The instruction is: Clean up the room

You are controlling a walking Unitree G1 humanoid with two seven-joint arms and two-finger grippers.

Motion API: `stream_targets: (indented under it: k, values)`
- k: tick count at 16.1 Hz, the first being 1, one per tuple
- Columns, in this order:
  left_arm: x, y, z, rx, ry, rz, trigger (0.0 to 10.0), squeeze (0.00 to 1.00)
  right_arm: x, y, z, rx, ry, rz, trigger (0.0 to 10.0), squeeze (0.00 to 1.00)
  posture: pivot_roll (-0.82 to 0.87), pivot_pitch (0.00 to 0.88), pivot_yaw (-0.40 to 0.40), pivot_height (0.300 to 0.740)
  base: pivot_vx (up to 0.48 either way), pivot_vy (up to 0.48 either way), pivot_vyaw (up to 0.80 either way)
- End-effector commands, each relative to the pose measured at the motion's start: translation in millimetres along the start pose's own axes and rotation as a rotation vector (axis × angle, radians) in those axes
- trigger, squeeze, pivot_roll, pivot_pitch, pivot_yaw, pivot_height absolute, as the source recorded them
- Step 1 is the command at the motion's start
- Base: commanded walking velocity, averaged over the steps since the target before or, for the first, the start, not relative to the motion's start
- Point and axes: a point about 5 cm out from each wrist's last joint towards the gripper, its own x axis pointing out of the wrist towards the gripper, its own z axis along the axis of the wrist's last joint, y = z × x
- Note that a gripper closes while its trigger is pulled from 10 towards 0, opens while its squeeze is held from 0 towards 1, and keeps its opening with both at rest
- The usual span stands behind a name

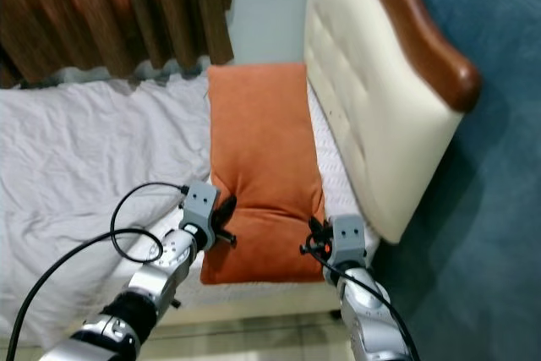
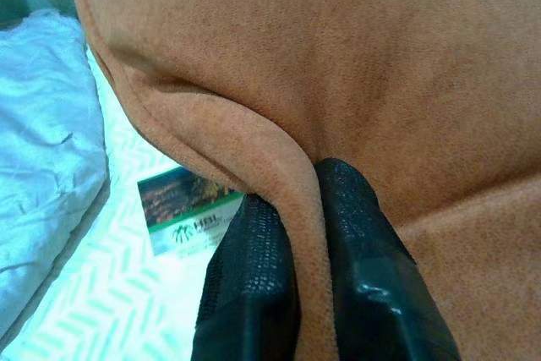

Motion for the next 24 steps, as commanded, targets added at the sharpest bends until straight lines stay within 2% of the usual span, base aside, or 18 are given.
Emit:
stream_targets:
  k: [1,9,13,24]
  values:
    - [-11.7,49.2,2.2,0.016,-0.008,0.19,10.0,0.0,-5.5,-27.9,5.9,0.002,-0.033,-0.126,0.0,0.0,-0.13,0.0,0.048,0.74,0.326,-0.349,0.0]
    - [-12.2,48.8,-0.4,-0.002,-0.003,0.209,10.0,0.0,-5.6,-26.5,5.0,0.003,-0.031,-0.117,0.0,0.0,-0.14,0.0,0.044,0.74,0.329,-0.346,0.0]
    - [-12.6,49.6,-3.0,-0.004,0.012,0.228,10.0,0.0,-5.1,-24.4,5.0,0.001,-0.027,-0.104,0.0,0.0,-0.14,0.0,0.039,0.74,0.0,0.0,0.0]
    - [-11.3,51.1,-1.8,-0.016,0.016,0.241,10.0,0.0,-4.9,-22.3,3.5,0.0,-0.016,-0.092,0.0,0.0,-0.14,0.0,0.036,0.74,0.478,0.0,0.0]
